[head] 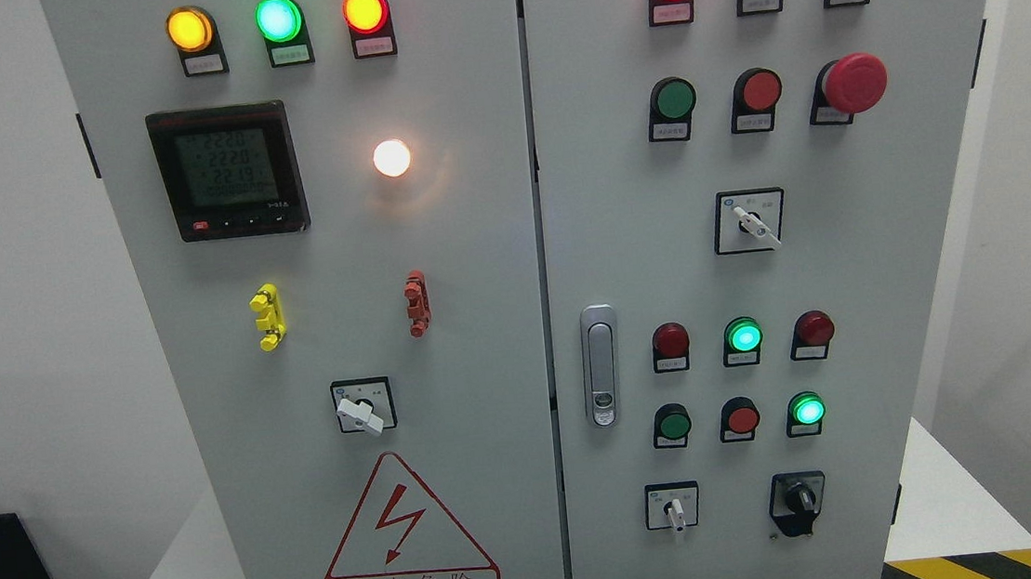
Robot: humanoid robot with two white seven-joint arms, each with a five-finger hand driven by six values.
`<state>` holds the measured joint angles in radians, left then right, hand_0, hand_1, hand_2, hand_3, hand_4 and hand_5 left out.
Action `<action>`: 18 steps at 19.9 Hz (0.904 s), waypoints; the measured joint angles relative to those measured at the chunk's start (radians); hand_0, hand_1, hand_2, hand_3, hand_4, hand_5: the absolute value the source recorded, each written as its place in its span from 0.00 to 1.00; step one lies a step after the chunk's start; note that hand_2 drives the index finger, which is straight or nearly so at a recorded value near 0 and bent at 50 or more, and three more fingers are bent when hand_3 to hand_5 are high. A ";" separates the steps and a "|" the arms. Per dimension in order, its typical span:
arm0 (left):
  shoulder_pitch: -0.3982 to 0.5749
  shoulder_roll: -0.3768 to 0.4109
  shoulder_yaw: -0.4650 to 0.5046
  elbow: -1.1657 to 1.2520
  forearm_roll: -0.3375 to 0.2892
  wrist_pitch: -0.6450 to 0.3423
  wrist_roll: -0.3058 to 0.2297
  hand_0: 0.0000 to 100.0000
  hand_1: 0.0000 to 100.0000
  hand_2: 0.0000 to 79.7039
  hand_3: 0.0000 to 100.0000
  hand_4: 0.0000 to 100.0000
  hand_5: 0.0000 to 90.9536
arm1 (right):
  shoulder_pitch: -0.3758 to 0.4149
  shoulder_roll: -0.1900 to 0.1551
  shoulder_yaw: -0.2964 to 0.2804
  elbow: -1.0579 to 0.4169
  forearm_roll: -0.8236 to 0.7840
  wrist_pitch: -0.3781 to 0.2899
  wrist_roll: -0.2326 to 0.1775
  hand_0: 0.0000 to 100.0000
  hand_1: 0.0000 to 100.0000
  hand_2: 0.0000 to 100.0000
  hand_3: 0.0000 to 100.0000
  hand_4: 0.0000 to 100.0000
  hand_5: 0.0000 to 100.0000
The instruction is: Flip black knob to close circuit
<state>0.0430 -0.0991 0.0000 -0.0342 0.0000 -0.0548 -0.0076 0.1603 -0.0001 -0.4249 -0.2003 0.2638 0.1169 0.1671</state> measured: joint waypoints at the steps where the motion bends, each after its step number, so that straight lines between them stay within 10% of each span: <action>1: 0.000 0.000 0.000 0.000 0.000 0.000 0.000 0.00 0.00 0.00 0.05 0.02 0.00 | 0.000 0.000 0.000 0.000 0.000 0.000 0.000 0.00 0.00 0.00 0.00 0.00 0.00; 10: 0.000 0.000 0.000 -0.001 0.000 0.000 0.000 0.00 0.00 0.00 0.05 0.02 0.00 | 0.000 0.000 0.000 0.005 0.000 -0.008 0.008 0.00 0.00 0.00 0.00 0.00 0.00; 18: 0.000 0.000 0.000 -0.001 0.000 0.000 0.000 0.00 0.00 0.00 0.05 0.02 0.00 | 0.057 0.031 0.044 -0.140 -0.002 -0.183 0.176 0.00 0.00 0.00 0.00 0.00 0.00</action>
<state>0.0430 -0.0992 0.0000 -0.0352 0.0000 -0.0548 -0.0076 0.2177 0.0305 -0.3809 -0.3402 0.2616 -0.0657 0.3434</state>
